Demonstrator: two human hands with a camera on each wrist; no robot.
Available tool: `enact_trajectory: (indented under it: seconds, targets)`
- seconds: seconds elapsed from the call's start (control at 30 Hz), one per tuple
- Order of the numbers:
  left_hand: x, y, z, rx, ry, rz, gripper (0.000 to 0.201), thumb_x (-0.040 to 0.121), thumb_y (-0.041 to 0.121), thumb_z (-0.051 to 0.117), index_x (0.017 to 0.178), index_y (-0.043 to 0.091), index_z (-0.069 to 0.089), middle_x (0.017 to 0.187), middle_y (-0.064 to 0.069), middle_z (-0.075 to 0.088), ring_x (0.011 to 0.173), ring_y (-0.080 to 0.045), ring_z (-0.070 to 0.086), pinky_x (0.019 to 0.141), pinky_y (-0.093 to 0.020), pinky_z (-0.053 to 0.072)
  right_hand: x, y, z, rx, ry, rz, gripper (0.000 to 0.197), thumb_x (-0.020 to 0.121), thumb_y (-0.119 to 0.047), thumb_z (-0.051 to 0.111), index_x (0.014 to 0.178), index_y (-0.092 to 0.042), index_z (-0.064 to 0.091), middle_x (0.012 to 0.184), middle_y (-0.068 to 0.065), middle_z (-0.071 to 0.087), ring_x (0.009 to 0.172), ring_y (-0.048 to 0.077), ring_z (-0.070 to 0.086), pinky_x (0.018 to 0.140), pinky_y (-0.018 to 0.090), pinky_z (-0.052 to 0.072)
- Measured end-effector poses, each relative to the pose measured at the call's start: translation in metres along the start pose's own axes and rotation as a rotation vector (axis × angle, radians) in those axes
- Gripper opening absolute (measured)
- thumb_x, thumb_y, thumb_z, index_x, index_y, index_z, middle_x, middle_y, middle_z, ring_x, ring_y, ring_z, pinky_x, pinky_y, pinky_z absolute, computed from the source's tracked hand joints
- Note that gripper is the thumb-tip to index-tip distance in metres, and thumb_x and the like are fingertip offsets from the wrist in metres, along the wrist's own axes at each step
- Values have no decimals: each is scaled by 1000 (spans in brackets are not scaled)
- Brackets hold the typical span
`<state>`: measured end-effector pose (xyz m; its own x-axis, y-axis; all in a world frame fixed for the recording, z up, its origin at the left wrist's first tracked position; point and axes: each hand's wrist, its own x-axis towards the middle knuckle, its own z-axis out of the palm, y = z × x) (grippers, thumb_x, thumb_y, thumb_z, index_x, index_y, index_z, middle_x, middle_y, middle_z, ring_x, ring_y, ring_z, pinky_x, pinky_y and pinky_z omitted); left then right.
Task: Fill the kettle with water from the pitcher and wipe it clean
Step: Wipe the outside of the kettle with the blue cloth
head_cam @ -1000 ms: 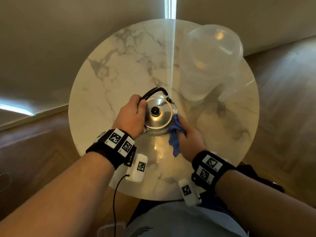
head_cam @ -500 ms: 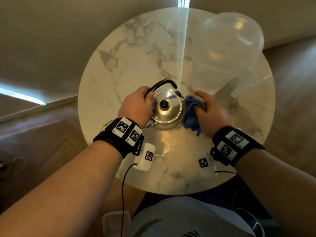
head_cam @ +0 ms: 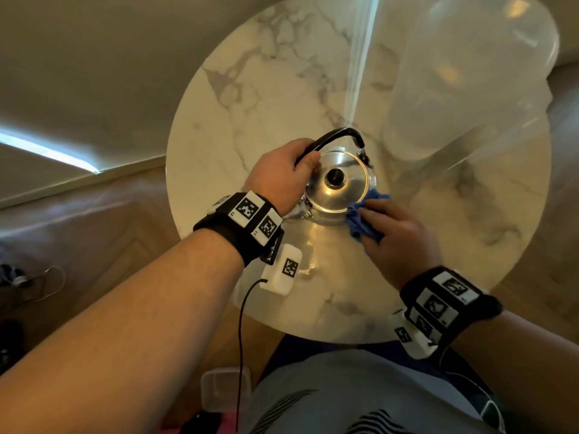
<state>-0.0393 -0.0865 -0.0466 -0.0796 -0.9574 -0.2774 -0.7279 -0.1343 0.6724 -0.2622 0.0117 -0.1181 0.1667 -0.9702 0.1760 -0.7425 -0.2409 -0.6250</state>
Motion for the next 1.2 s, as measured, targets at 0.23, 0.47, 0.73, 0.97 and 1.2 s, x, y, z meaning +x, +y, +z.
enact_trajectory:
  seconds: [0.23,0.47,0.73,0.97,1.2]
  targets:
    - [-1,-5,4,-5,19,19,35,98,50,43,118,33,66,94,8,76,91,-18,71,84,-46,59,-4,-36,35,-184,-22,-181,17,90,-10,73,106,-8,78,99,7,72,84,32,65,61,39,59]
    - [1,-6,3,6,14,44,38,98,50,41,118,28,65,92,6,77,87,-19,72,82,-47,60,2,-65,61,-220,-257,-240,36,83,-4,72,119,-4,72,108,9,69,93,32,63,66,41,60]
    - [-5,-6,1,70,-33,47,37,103,41,46,135,26,54,110,3,76,99,-24,70,90,-44,55,-7,-22,0,489,270,733,27,101,-13,55,115,-31,69,98,-18,69,88,-15,65,79,15,49]
    - [-21,-4,6,102,-63,81,67,87,12,61,146,31,37,119,14,72,98,-20,70,85,-38,56,27,-8,36,1026,153,1081,25,103,-37,56,125,-36,67,109,4,76,102,28,73,69,35,55]
    - [-23,-3,9,129,-57,65,66,90,12,60,147,32,34,120,5,71,90,-18,62,79,-32,43,6,-39,44,861,145,1029,35,104,-4,48,128,-27,60,104,-2,70,91,14,70,81,28,60]
